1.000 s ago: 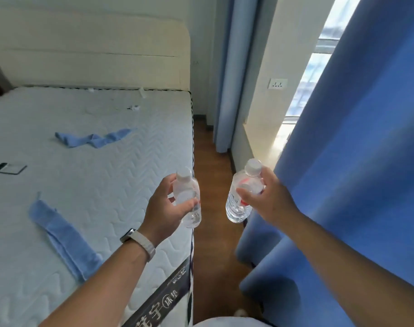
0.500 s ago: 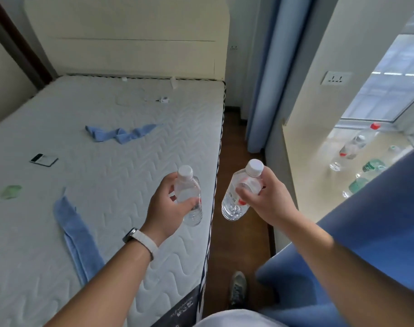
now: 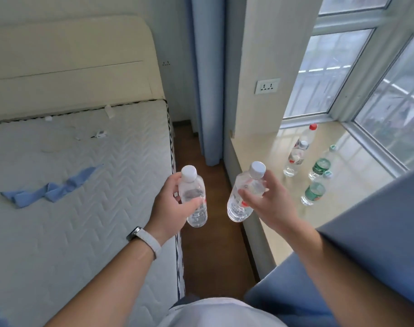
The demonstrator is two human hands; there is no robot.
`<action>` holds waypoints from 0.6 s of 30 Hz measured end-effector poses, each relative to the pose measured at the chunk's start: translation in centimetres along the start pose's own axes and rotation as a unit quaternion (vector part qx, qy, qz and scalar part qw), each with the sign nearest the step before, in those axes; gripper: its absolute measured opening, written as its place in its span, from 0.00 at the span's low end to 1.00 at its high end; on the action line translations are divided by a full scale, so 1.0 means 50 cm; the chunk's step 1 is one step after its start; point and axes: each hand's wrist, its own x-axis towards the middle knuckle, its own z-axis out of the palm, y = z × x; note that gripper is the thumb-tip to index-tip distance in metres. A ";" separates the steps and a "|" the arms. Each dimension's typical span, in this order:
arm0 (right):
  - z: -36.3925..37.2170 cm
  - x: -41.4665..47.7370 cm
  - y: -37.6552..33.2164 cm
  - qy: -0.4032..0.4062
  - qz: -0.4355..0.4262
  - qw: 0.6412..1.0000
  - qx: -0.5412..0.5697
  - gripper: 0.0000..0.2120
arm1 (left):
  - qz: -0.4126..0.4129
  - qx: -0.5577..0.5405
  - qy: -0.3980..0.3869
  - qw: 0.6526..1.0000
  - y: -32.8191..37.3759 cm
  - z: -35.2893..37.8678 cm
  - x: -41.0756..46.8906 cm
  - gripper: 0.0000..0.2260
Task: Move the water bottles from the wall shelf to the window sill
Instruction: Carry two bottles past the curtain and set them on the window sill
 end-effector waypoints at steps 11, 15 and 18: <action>-0.022 0.125 0.086 0.085 0.140 0.987 0.001 0.16 | 0.021 -0.018 -0.136 0.990 -0.014 0.112 0.274 0.26; -0.003 0.194 0.103 0.122 0.203 0.972 0.002 0.16 | 0.016 -0.024 -0.192 0.981 -0.043 0.147 0.396 0.27; 0.016 0.243 0.101 0.152 0.238 0.959 0.005 0.16 | 0.020 -0.020 -0.225 0.974 -0.057 0.160 0.489 0.26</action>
